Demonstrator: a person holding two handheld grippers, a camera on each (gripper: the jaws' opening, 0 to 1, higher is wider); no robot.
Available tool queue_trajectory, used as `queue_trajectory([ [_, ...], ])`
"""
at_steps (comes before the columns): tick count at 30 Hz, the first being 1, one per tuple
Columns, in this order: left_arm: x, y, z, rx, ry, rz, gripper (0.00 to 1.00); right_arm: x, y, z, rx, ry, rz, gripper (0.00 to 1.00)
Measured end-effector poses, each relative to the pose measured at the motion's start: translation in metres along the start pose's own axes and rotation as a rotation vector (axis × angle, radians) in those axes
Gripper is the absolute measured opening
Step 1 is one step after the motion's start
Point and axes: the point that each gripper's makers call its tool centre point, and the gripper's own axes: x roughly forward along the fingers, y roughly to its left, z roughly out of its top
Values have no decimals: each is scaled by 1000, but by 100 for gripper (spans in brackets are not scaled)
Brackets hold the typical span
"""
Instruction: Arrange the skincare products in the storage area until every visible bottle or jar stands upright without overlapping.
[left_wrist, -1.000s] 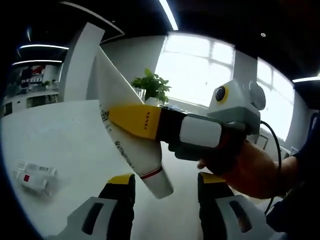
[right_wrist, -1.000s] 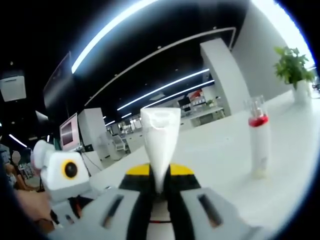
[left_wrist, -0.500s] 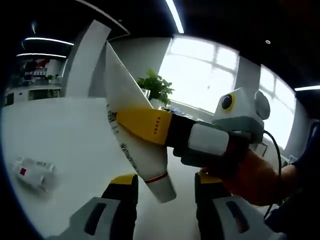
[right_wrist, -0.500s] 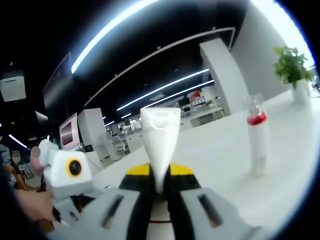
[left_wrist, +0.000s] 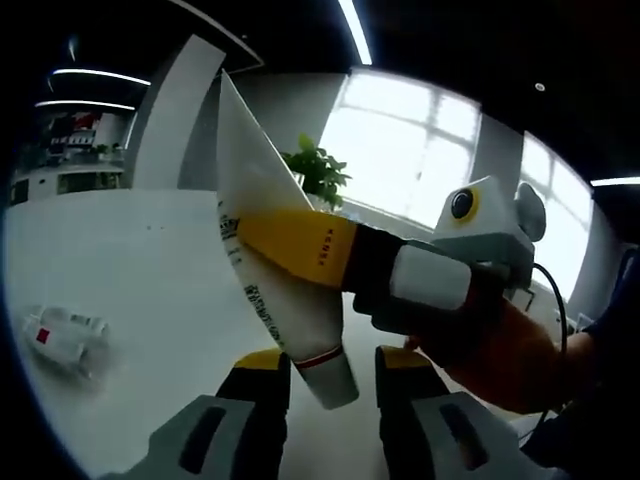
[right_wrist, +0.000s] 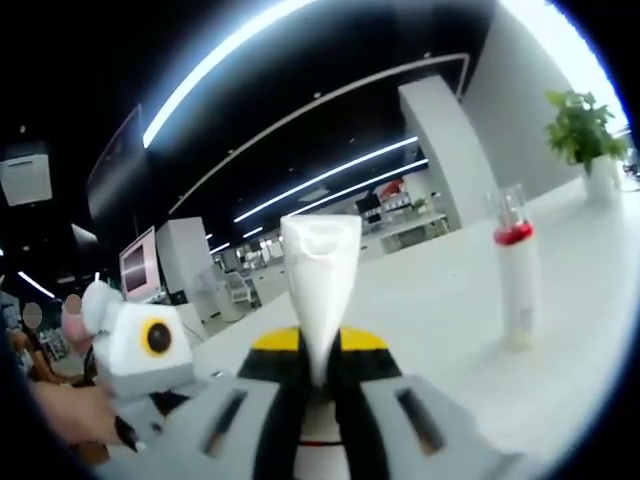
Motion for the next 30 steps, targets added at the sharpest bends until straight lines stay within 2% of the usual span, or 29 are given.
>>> queue_trajectory([
  [2,0,0,1,13,-5,5,30,-3,0,2,16,-21,-1,7],
  [10,3,2,0,23,-10,12,26,-5,-1,2,16,-35,-7,7],
  [17,5,1,2,5,-28,7,24,-8,-2,4,15,-51,-9,7],
  [30,3,2,6,75,-68,23,21,-14,5,13,-22,-97,7,10],
])
